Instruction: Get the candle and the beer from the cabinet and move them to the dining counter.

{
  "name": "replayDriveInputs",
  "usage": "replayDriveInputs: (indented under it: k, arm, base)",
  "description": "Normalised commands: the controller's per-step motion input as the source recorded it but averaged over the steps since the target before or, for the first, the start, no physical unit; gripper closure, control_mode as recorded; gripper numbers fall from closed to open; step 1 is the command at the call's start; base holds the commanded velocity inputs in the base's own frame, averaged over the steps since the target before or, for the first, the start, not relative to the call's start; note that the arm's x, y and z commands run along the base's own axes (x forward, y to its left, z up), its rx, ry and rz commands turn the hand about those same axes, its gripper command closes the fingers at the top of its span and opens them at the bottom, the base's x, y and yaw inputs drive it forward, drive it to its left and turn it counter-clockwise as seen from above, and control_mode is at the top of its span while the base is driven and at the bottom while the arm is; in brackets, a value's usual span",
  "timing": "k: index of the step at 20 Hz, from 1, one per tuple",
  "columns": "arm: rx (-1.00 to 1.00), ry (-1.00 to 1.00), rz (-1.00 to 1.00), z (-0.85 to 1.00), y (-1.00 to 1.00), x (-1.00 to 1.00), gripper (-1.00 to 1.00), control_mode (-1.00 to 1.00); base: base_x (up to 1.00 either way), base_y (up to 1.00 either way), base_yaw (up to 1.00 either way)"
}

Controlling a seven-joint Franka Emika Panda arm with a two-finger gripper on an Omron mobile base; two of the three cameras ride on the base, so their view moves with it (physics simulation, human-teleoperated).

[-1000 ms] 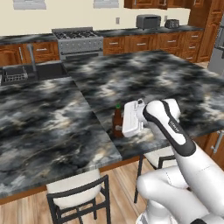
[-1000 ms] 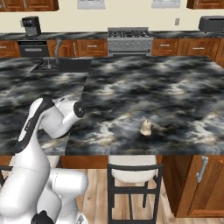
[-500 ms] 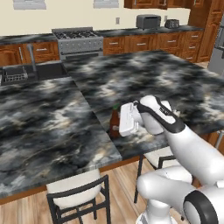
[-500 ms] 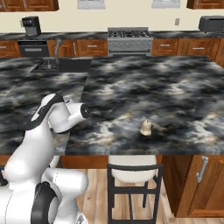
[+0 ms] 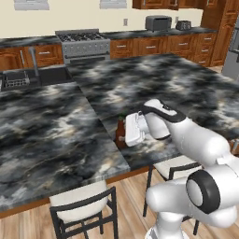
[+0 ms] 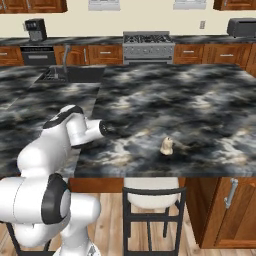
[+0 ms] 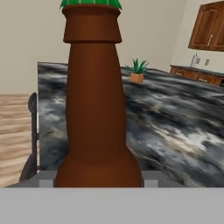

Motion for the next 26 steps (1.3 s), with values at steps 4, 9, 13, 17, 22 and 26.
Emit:
replayDriveInputs:
  k: [4,9,13,17,22,26]
  arm:
    - [0.0,0.0,0.04,-0.37,0.0,0.25,1.0,-1.0]
    - [0.0,0.0,0.02,-0.37,0.0,0.26,1.0,-1.0]
    - [0.0,0.0,0.01,-0.35,0.0,0.3,1.0,-1.0]
    - [0.01,0.0,0.03,-0.24,0.01,0.24,1.0,-1.0]
    - [0.01,0.0,0.03,-0.25,0.0,0.22,1.0,-1.0]
    - [0.0,0.0,0.03,-0.27,0.0,0.23,1.0,-1.0]
  base:
    - [0.0,0.0,0.0]
    - [0.0,0.0,0.0]
    - [0.0,0.0,0.0]
    - [0.0,0.0,0.0]
    - [0.0,0.0,0.0]
    - [0.0,0.0,0.0]
